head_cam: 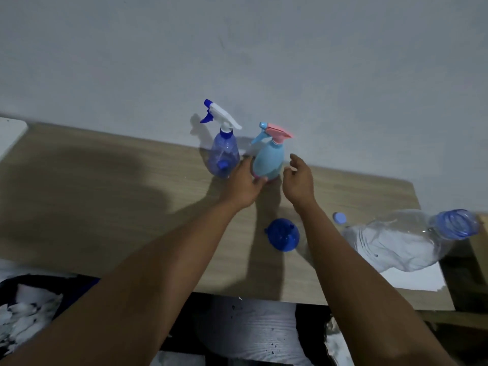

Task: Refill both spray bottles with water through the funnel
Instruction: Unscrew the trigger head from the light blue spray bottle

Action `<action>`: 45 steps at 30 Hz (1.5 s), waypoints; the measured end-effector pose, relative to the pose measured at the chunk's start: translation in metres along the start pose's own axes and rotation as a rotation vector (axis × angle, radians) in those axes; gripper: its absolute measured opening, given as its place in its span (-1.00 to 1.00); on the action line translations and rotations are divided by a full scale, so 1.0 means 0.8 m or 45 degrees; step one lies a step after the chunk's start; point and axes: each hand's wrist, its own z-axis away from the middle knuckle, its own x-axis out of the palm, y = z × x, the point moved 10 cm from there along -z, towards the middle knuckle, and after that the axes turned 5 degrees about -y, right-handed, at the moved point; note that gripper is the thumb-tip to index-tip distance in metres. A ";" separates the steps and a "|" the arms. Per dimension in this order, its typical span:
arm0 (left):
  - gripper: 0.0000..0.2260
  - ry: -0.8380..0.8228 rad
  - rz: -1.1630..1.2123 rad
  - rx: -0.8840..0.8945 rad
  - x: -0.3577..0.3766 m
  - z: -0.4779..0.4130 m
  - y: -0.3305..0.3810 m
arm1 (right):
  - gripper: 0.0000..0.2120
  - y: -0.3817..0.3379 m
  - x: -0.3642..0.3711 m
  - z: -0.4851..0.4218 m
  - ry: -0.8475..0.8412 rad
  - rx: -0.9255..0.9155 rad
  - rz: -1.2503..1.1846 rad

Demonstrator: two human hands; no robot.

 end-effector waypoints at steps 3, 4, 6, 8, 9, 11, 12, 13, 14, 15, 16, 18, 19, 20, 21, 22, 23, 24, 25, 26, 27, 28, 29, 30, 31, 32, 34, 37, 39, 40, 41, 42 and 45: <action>-0.38 -0.075 -0.061 0.014 0.014 -0.041 0.016 | -0.51 -0.003 0.014 -0.021 -0.114 -0.006 -0.043; -0.37 -0.104 -0.081 -0.001 0.017 -0.047 0.016 | -0.52 -0.006 0.018 -0.023 -0.142 -0.021 -0.073; -0.37 -0.115 -0.097 -0.034 0.022 -0.054 0.014 | -0.54 -0.005 0.022 -0.027 -0.170 -0.056 -0.137; -0.40 -0.066 -0.091 -0.082 0.020 -0.055 0.010 | -0.56 -0.004 0.023 -0.023 -0.172 -0.064 -0.208; -0.42 -0.026 -0.086 -0.102 0.017 -0.052 0.009 | -0.56 -0.004 0.023 -0.019 -0.162 -0.068 -0.239; -0.43 0.034 -0.101 -0.098 0.009 -0.041 0.015 | -0.54 -0.005 0.020 -0.004 -0.124 -0.079 -0.277; -0.43 0.050 -0.103 -0.068 0.003 -0.033 0.021 | -0.53 -0.007 0.018 0.004 -0.102 -0.102 -0.294; -0.43 0.065 -0.085 -0.019 -0.002 -0.022 0.028 | -0.51 -0.009 0.015 0.014 -0.094 -0.128 -0.322; -0.43 0.076 -0.051 0.027 -0.009 -0.009 0.035 | -0.48 -0.012 0.012 0.026 -0.096 -0.145 -0.344; -0.44 0.089 -0.017 0.063 -0.016 0.004 0.037 | -0.46 -0.013 0.009 0.037 -0.097 -0.164 -0.355; -0.44 0.097 -0.001 0.085 -0.023 0.020 0.038 | -0.45 -0.017 0.006 0.051 -0.102 -0.186 -0.369; -0.45 0.110 0.014 0.117 -0.034 0.055 0.037 | -0.48 -0.022 0.003 0.082 -0.115 -0.223 -0.405; -0.45 0.119 0.024 0.137 -0.039 0.073 0.037 | -0.50 -0.024 0.003 0.099 -0.117 -0.242 -0.409; -0.45 0.126 0.026 0.143 -0.043 0.092 0.036 | -0.51 -0.025 0.004 0.116 -0.118 -0.254 -0.398; -0.44 0.132 0.035 0.147 -0.046 0.111 0.034 | -0.50 -0.024 0.005 0.133 -0.122 -0.266 -0.384; -0.43 0.131 0.044 0.137 -0.048 0.130 0.032 | -0.49 -0.021 0.008 0.150 -0.133 -0.269 -0.375; -0.42 0.124 0.060 0.127 -0.047 0.148 0.027 | -0.47 -0.017 0.012 0.166 -0.153 -0.267 -0.375; -0.41 0.115 0.071 0.110 -0.046 0.167 0.022 | -0.48 -0.012 0.016 0.182 -0.178 -0.270 -0.378; -0.41 0.112 0.082 0.095 -0.045 0.184 0.017 | -0.48 -0.007 0.020 0.198 -0.200 -0.276 -0.372; -0.40 0.111 0.092 0.073 -0.043 0.201 0.011 | -0.49 -0.003 0.023 0.215 -0.212 -0.273 -0.360; -0.38 0.106 0.108 0.049 -0.039 0.215 0.003 | -0.49 0.004 0.026 0.229 -0.222 -0.258 -0.352; -0.37 0.091 0.125 0.020 -0.035 0.229 -0.003 | -0.50 0.012 0.028 0.241 -0.227 -0.235 -0.354; -0.36 0.070 0.147 0.006 -0.029 0.239 -0.010 | -0.50 0.018 0.030 0.252 -0.232 -0.221 -0.364; -0.36 0.048 0.163 -0.006 -0.023 0.247 -0.016 | -0.51 0.025 0.032 0.260 -0.232 -0.208 -0.374; -0.37 0.032 0.175 -0.010 -0.018 0.253 -0.021 | -0.52 0.029 0.033 0.267 -0.232 -0.198 -0.384; -0.36 0.019 0.179 -0.014 -0.014 0.258 -0.026 | -0.52 0.034 0.033 0.272 -0.230 -0.194 -0.379; -0.35 0.010 0.179 -0.010 -0.009 0.266 -0.032 | -0.53 0.043 0.036 0.280 -0.230 -0.185 -0.353; -0.38 -0.005 0.130 -0.020 -0.008 0.276 -0.033 | -0.54 0.058 0.041 0.288 -0.241 -0.158 -0.319; -0.46 -0.026 0.070 -0.014 -0.007 0.281 -0.028 | -0.55 0.062 0.043 0.292 -0.244 -0.164 -0.310; -0.48 -0.032 0.040 -0.013 -0.007 0.281 -0.025 | -0.57 0.062 0.042 0.293 -0.239 -0.165 -0.324; -0.48 -0.026 0.009 -0.005 -0.009 0.282 -0.020 | -0.59 0.060 0.041 0.293 -0.227 -0.153 -0.357; -0.49 -0.021 -0.024 0.011 -0.009 0.282 -0.015 | -0.63 0.057 0.038 0.291 -0.206 -0.137 -0.398; -0.56 -0.046 -0.069 -0.005 -0.009 0.277 -0.007 | -0.72 0.035 0.030 0.281 -0.102 -0.154 -0.458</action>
